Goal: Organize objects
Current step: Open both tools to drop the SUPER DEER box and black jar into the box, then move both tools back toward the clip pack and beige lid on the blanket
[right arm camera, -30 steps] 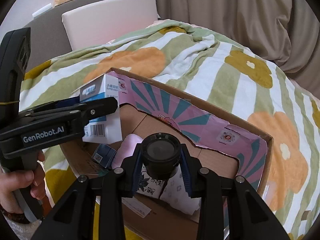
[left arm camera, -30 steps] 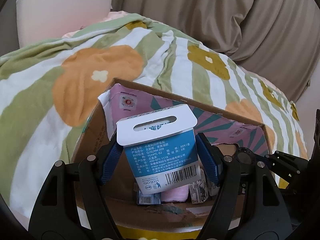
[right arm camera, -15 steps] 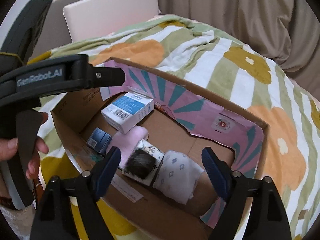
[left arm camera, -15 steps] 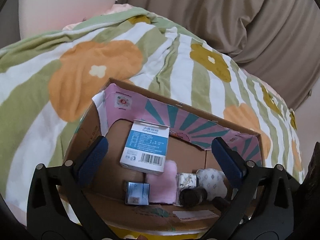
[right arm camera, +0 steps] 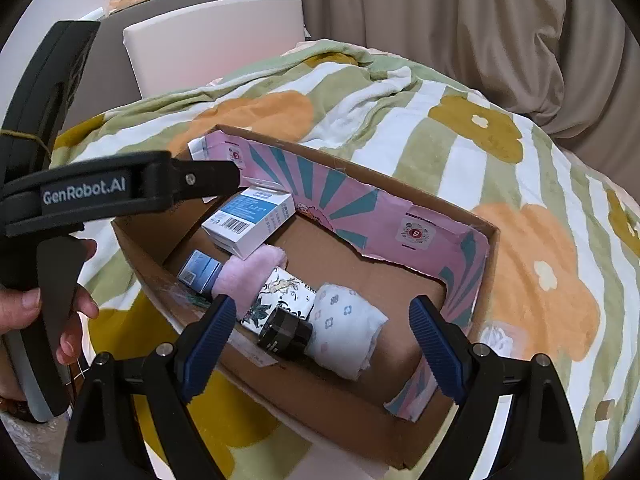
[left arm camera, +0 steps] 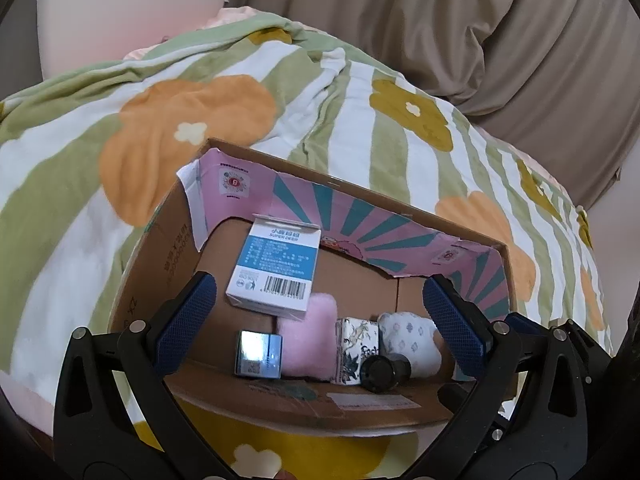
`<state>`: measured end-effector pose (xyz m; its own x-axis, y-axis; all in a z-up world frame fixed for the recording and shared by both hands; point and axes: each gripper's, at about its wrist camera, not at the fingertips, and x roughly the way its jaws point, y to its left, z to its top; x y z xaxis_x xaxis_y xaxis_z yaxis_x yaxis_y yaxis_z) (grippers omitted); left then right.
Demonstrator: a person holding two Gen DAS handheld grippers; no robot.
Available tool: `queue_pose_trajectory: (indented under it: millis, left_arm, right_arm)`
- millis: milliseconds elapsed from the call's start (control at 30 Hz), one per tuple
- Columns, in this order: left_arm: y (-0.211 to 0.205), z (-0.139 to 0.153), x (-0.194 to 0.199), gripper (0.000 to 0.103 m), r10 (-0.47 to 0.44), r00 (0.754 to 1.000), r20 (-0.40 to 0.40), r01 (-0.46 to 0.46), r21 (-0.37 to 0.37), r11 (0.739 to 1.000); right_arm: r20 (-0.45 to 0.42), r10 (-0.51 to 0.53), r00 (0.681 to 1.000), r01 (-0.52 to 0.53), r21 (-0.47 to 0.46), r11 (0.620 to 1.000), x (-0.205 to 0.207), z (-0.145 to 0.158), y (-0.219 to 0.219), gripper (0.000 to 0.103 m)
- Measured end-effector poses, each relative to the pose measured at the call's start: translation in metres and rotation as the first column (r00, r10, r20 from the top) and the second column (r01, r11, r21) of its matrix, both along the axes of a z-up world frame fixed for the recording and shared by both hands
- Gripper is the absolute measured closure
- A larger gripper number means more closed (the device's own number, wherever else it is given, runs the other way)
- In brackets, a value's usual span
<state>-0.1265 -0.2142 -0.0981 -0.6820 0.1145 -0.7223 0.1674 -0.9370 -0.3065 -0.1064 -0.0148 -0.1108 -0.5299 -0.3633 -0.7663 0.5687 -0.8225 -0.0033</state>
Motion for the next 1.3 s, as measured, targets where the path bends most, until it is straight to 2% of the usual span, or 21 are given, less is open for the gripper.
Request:
queue_pose_trajectory:
  millis: [233,367,500,700,867,1100,1300]
  left_arm:
    - [0.011,0.014,0.01,0.0,-0.012,1.0,-0.023,0.012,0.008,1.0]
    - [0.019,0.022,0.015,0.0,-0.02,0.999,-0.044,0.022,0.042,0.999]
    - [0.03,0.028,0.021,0.0,-0.029,0.998,-0.055,0.031,0.028,0.999]
    - [0.054,0.039,0.03,0.0,-0.053,0.996,-0.079,0.057,0.051,0.997]
    - [0.091,0.049,0.036,0.0,-0.092,0.99,-0.104,0.097,0.046,0.994]
    - [0.157,0.066,0.044,0.0,-0.151,0.981,-0.121,0.148,-0.037,0.988]
    - [0.208,0.08,0.052,0.0,-0.176,0.974,-0.142,0.16,-0.113,0.981]
  right_arm:
    - [-0.009,0.0,1.0,0.0,-0.018,1.0,0.01,0.011,0.009,0.017]
    - [-0.036,-0.012,0.999,0.012,-0.023,1.0,0.017,0.022,0.018,0.017]
    - [-0.048,-0.032,0.998,0.03,-0.04,0.999,0.022,0.03,0.03,0.017]
    - [-0.076,-0.058,0.995,0.053,-0.069,0.996,0.031,0.043,0.058,0.017]
    - [-0.097,-0.099,0.99,0.09,-0.091,0.992,0.04,0.052,0.094,0.017]
    - [-0.142,-0.189,0.972,0.179,-0.076,0.981,0.054,0.067,0.156,0.017]
    - [-0.155,-0.251,0.955,0.237,-0.102,0.966,0.06,0.077,0.215,0.017]
